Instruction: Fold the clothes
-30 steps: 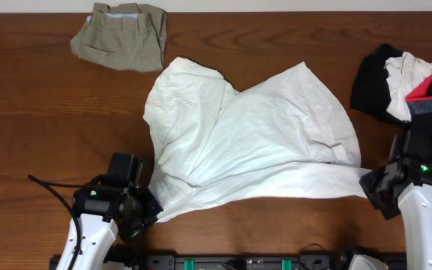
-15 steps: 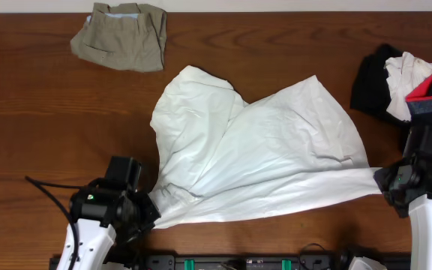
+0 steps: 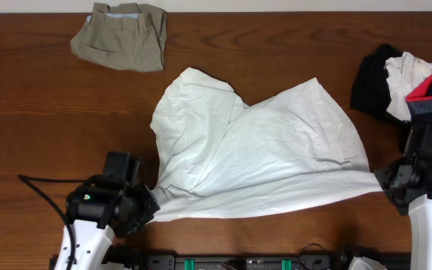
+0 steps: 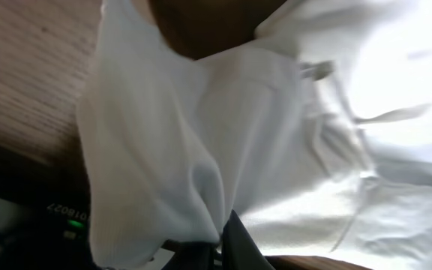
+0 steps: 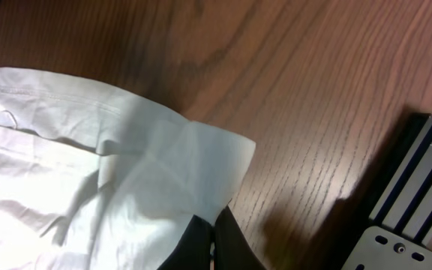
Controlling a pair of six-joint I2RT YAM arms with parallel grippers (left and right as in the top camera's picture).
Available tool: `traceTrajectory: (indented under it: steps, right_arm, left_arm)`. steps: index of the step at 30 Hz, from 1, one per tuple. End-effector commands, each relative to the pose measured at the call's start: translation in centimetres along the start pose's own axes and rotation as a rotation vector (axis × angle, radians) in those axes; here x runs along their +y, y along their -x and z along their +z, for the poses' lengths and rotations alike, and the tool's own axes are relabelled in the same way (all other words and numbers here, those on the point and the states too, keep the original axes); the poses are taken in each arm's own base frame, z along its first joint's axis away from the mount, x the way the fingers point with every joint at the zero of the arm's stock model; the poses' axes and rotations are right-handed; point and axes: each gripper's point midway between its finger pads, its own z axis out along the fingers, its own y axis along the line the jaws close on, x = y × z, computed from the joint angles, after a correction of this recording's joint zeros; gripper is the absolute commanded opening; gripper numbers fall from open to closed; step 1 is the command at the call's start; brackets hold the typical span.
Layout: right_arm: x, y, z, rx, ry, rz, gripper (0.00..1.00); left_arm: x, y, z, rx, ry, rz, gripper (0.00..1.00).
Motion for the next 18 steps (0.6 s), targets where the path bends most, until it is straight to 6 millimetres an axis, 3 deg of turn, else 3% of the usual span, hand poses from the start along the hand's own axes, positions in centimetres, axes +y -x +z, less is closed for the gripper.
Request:
traceTrajectory:
  steps: [1, 5, 12, 18]
  right_arm:
    - [-0.3, 1.2, -0.6, -0.052, -0.013, 0.036, 0.01]
    - [-0.4, 1.2, -0.6, -0.052, -0.018, 0.035, 0.02]
    - [-0.5, 1.3, -0.6, -0.061, -0.027, 0.034, 0.02]
    - [-0.8, 1.7, -0.6, -0.082, -0.041, 0.027, 0.02]
  left_arm:
    - [-1.0, 1.2, -2.2, -0.065, -0.028, -0.009, 0.06]
    - [-1.4, 1.3, -3.6, -0.085, -0.048, 0.003, 0.06]
    - [-0.7, -1.3, -3.7, 0.035, -0.04, 0.026, 0.06]
    - [0.1, -1.8, -4.1, 0.048, -0.005, 0.066, 0.06]
